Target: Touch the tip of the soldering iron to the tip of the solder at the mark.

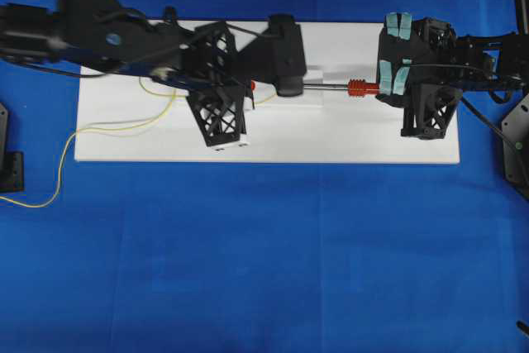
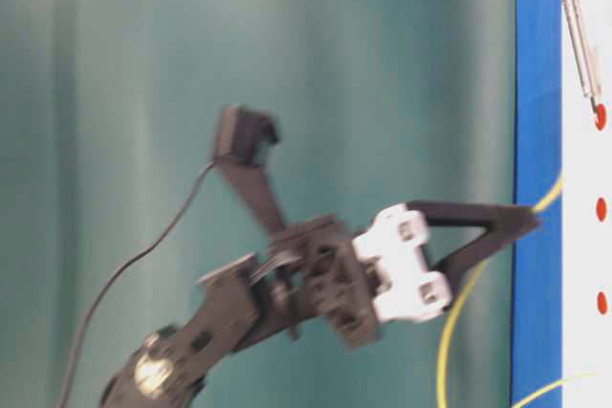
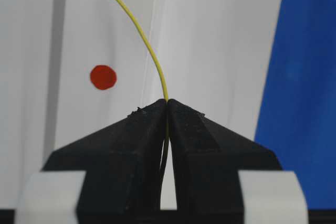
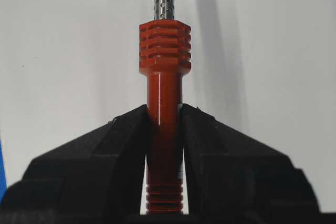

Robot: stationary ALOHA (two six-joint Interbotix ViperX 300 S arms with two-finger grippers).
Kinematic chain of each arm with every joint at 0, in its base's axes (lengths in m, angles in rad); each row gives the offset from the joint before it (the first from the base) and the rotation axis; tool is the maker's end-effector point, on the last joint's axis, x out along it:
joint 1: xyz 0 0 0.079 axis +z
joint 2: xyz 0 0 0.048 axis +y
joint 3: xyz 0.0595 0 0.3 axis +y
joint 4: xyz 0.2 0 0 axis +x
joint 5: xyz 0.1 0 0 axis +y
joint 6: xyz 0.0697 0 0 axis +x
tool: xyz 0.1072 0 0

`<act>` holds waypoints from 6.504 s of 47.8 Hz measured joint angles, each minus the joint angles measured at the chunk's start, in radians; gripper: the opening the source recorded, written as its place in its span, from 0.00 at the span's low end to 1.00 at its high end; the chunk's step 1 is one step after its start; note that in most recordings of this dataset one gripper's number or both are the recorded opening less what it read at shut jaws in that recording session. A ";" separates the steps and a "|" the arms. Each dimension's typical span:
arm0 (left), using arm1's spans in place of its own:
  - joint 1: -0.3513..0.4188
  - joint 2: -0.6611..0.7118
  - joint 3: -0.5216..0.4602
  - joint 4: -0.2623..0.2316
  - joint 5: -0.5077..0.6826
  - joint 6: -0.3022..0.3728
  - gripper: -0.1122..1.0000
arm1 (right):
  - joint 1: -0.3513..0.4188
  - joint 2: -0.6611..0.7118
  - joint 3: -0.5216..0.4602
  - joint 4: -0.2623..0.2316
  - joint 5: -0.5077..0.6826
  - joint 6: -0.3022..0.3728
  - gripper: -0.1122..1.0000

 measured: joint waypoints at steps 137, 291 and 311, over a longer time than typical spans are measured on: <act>-0.595 -0.066 0.598 0.000 -0.815 -0.360 0.23 | 0.680 0.344 -0.017 0.043 -0.477 0.397 0.16; -0.132 -1.454 1.042 0.000 -0.394 0.041 0.79 | 0.230 -0.836 0.314 -0.210 -0.167 0.376 0.82; -0.132 -1.454 1.042 0.000 -0.394 0.043 0.79 | 0.229 -0.836 0.314 -0.210 -0.166 0.376 0.82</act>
